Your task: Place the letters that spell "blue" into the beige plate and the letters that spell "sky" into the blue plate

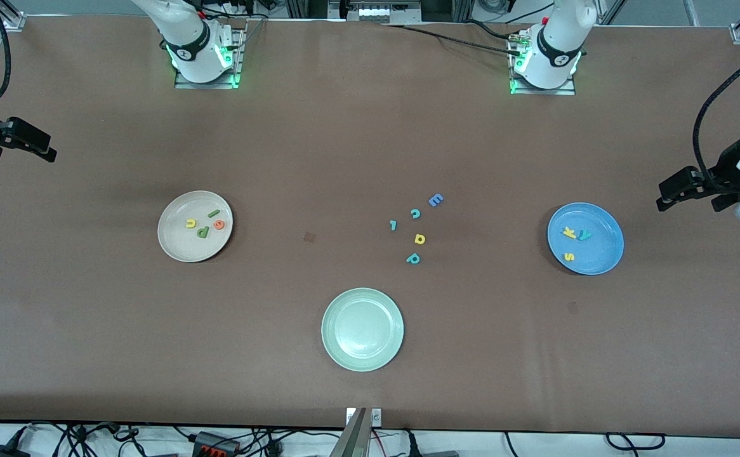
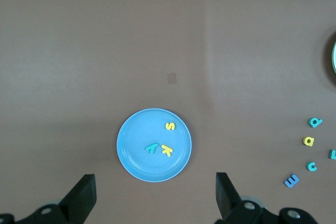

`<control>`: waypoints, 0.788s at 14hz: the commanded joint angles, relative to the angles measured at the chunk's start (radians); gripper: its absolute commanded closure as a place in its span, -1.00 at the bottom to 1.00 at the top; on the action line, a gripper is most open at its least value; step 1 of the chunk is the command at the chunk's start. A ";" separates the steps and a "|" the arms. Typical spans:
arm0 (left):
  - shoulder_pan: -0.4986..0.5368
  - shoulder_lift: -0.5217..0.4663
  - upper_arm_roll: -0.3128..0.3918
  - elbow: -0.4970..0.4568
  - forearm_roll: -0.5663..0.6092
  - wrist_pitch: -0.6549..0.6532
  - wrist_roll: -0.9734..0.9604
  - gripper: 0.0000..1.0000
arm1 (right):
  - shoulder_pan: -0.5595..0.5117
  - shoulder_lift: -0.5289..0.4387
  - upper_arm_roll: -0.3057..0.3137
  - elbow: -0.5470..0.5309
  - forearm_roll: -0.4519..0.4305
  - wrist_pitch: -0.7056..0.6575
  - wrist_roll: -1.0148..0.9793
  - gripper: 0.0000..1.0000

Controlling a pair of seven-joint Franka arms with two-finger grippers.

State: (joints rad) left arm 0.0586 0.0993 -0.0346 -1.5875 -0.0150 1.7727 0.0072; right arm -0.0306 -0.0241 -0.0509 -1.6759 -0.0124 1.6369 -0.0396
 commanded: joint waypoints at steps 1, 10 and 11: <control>0.003 0.013 -0.001 0.031 -0.006 -0.010 -0.006 -1.00 | -0.002 -0.016 0.003 -0.011 -0.015 -0.005 0.003 -1.00; 0.003 0.014 -0.001 0.031 -0.006 -0.016 -0.006 -1.00 | -0.003 -0.014 0.002 -0.010 -0.020 0.001 0.001 -1.00; 0.003 0.013 -0.001 0.031 -0.006 -0.022 -0.006 -1.00 | -0.003 -0.014 0.002 -0.010 -0.020 0.001 0.001 -1.00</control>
